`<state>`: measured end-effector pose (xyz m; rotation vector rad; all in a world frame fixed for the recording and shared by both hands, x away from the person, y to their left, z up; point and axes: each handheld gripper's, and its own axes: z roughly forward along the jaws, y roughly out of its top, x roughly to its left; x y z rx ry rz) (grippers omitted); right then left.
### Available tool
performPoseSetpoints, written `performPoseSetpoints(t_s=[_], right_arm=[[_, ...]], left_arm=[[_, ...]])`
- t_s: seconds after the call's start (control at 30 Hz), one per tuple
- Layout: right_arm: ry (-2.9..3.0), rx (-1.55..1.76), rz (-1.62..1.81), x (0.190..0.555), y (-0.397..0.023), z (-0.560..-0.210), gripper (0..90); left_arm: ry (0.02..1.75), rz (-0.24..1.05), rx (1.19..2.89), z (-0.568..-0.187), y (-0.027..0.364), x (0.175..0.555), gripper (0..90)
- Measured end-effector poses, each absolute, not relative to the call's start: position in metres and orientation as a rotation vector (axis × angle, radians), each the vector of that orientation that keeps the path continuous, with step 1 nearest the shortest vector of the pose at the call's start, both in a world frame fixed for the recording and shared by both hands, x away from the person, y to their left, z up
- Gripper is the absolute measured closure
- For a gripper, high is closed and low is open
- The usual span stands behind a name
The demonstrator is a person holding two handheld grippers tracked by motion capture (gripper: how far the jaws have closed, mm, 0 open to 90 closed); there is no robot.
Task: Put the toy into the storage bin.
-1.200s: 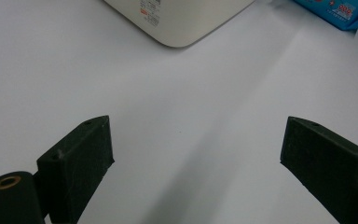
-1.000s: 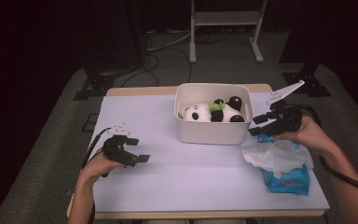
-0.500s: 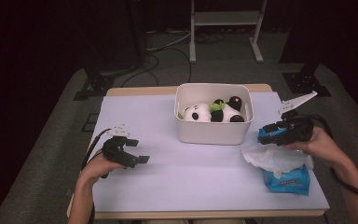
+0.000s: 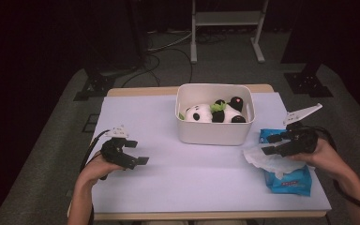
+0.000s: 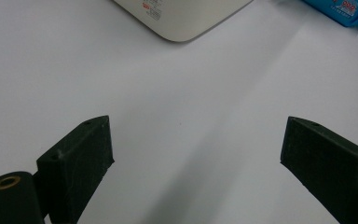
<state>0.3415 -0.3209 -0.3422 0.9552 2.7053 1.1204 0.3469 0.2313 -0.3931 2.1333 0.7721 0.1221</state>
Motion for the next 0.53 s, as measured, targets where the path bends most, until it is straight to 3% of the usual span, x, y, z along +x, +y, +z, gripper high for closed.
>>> performPoseSetpoints(t_s=[0.53], right_arm=[[2.700, 0.968, 1.166, 0.321, -0.328, -0.360, 38.1]], left_arm=[[0.764, 0.125, 2.141, -0.392, 0.229, 0.345, 8.2]])
